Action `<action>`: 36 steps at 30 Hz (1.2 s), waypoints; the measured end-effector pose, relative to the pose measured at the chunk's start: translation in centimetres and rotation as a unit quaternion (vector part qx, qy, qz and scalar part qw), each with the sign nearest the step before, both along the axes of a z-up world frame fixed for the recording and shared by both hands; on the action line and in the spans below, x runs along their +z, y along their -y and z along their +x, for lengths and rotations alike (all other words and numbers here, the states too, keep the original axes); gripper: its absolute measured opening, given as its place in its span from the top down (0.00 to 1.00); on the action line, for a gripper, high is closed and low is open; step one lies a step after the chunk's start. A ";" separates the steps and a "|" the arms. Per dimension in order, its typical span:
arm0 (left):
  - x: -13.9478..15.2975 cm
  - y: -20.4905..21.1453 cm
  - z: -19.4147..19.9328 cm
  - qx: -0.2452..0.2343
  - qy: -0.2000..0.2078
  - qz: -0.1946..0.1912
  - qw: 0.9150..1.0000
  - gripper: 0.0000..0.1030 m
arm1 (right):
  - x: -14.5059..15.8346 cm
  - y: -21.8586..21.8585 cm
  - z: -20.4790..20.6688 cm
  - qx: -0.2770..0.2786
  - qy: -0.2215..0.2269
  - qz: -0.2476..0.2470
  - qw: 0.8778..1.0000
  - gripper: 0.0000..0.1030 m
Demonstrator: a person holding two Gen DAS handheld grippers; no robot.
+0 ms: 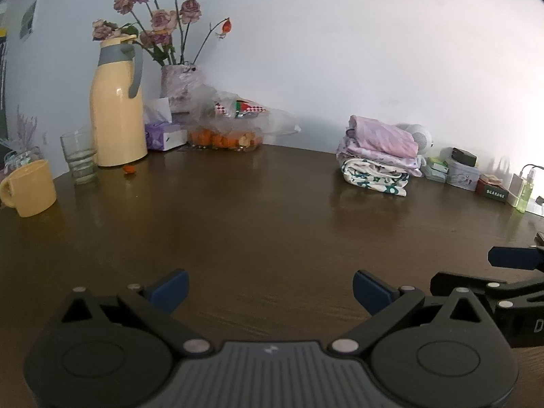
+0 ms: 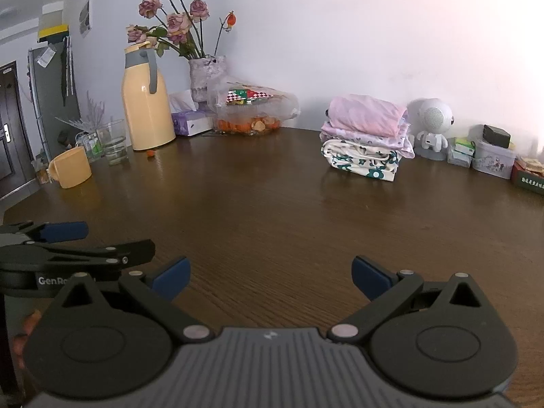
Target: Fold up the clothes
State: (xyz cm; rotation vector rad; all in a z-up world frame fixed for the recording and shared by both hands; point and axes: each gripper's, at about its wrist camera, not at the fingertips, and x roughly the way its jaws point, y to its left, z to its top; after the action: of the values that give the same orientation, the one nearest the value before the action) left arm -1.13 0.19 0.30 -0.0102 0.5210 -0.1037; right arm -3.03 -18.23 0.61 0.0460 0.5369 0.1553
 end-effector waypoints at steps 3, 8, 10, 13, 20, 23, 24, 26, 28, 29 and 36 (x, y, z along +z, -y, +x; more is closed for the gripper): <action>0.2 0.4 0.1 -0.013 0.003 0.009 1.000 0.00 | 0.0 0.1 0.1 -0.006 -0.004 0.002 1.000 0.00; 0.3 0.8 0.5 -0.025 0.004 0.018 1.000 0.00 | -0.2 0.2 0.2 -0.012 -0.013 0.007 1.000 0.00; 0.2 0.8 0.6 -0.027 0.001 0.017 1.000 0.00 | -0.3 0.2 0.3 -0.013 -0.016 0.007 1.000 0.00; 0.1 0.8 0.8 -0.029 -0.003 0.018 0.999 0.00 | -0.4 0.1 0.3 -0.015 -0.017 0.006 1.000 0.00; -0.1 1.1 1.0 -0.030 -0.008 0.021 0.999 0.00 | -0.5 0.2 0.3 -0.015 -0.020 0.008 1.000 0.00; -0.1 1.1 1.0 -0.030 -0.009 0.022 0.999 0.00 | -0.5 0.2 0.3 -0.014 -0.020 0.009 1.000 0.00; -0.1 1.1 1.0 -0.030 -0.009 0.021 0.999 0.00 | -0.5 0.2 0.3 -0.014 -0.020 0.009 1.000 0.00; -0.1 1.1 1.0 -0.030 -0.009 0.022 0.999 0.00 | -0.5 0.2 0.3 -0.014 -0.021 0.009 1.000 0.00; -0.1 1.0 1.0 -0.028 -0.008 0.022 0.999 0.00 | -0.5 0.1 0.4 -0.014 -0.022 0.009 1.000 0.00; -0.1 1.0 1.1 -0.028 -0.008 0.022 0.999 0.00 | -0.5 0.1 0.4 -0.014 -0.022 0.009 1.000 0.00; -0.2 0.9 1.1 -0.026 -0.010 0.019 0.999 0.00 | -0.6 0.0 0.4 -0.013 -0.023 0.008 1.000 0.00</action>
State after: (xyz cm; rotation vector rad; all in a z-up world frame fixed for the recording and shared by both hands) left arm -0.05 -0.72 0.13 0.0384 0.5441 -0.1445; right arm -2.63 -18.25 0.04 0.0711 0.5813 0.1340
